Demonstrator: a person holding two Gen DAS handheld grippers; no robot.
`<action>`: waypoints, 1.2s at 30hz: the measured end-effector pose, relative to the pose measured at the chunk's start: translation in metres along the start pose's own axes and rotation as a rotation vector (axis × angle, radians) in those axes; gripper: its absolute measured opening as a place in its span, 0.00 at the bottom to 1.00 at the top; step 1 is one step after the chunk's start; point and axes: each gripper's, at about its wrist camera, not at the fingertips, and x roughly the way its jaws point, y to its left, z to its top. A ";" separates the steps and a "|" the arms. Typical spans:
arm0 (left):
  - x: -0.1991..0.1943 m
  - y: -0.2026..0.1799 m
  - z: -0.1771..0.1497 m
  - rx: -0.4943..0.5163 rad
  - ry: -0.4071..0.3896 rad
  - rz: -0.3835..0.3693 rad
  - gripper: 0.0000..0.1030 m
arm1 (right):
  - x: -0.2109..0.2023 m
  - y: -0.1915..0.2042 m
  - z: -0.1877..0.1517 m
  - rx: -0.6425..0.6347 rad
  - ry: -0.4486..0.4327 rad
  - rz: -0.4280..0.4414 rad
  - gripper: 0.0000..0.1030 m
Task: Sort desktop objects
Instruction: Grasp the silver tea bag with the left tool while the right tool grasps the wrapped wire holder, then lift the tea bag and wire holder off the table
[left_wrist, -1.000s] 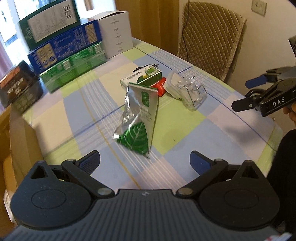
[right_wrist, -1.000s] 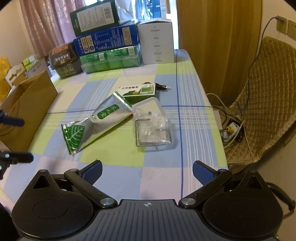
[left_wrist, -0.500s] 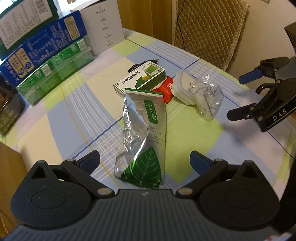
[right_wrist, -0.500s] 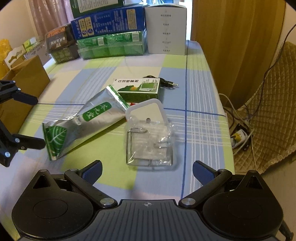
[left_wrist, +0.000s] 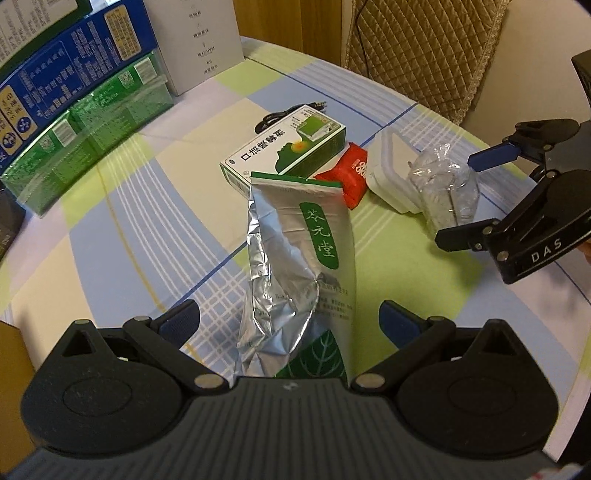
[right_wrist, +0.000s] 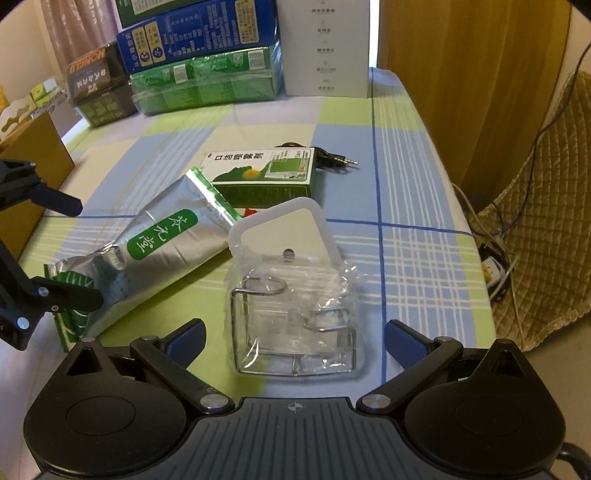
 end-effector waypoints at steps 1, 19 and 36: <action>0.003 0.001 0.001 -0.002 0.005 -0.002 0.99 | 0.002 0.001 0.000 -0.005 0.001 -0.002 0.95; 0.048 0.000 0.014 0.017 0.094 -0.068 0.81 | -0.003 0.001 -0.006 -0.047 0.075 0.002 0.64; -0.030 -0.032 -0.087 -0.224 0.122 -0.099 0.48 | -0.059 0.051 -0.039 0.066 0.093 0.072 0.63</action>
